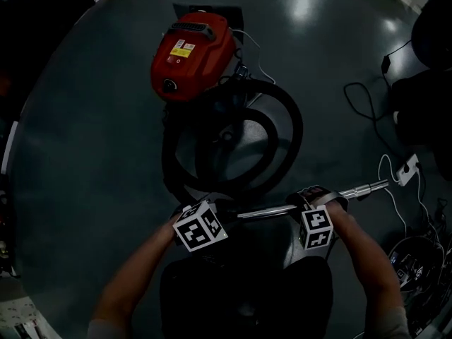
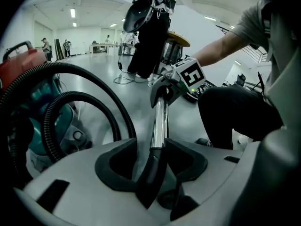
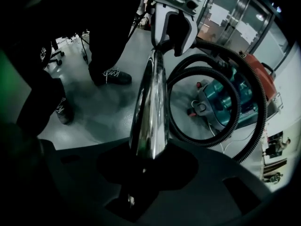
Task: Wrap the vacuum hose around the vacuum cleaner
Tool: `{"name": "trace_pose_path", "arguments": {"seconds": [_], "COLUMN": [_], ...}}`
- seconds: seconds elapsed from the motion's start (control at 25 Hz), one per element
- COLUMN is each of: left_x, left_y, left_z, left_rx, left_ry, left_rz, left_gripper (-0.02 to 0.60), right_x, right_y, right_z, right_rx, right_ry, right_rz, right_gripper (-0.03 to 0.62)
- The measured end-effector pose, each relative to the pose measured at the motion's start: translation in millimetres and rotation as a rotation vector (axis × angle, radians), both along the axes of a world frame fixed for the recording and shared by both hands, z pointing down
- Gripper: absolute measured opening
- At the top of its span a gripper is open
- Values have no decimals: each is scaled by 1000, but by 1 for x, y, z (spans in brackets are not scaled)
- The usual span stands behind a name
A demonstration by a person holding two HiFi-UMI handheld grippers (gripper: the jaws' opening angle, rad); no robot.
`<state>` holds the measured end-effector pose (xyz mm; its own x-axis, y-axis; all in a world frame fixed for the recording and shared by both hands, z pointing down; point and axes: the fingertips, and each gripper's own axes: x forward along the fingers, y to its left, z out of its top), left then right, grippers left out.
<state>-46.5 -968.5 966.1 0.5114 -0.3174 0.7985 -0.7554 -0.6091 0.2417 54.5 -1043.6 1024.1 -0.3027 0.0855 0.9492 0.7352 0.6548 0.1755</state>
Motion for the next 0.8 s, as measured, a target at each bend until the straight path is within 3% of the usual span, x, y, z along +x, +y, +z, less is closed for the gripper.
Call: {"name": "trace_pose_path", "arguments": {"seconds": [0.2, 0.56, 0.8], "left_x": [3, -2, -8], "left_y": [2, 7, 1], "left_z": [64, 150, 180], "left_rx": [0, -87, -208], "left_ry": [-105, -291, -282], "left_rz": [141, 208, 203], "left_gripper": [192, 192, 192], "right_x": [-11, -16, -15], "right_y": [-15, -15, -6], "right_z": [58, 136, 163], "right_rx": [9, -48, -173], "right_ry": [-10, 21, 140], "right_rz": [-6, 71, 121], "right_gripper": [115, 115, 115]}}
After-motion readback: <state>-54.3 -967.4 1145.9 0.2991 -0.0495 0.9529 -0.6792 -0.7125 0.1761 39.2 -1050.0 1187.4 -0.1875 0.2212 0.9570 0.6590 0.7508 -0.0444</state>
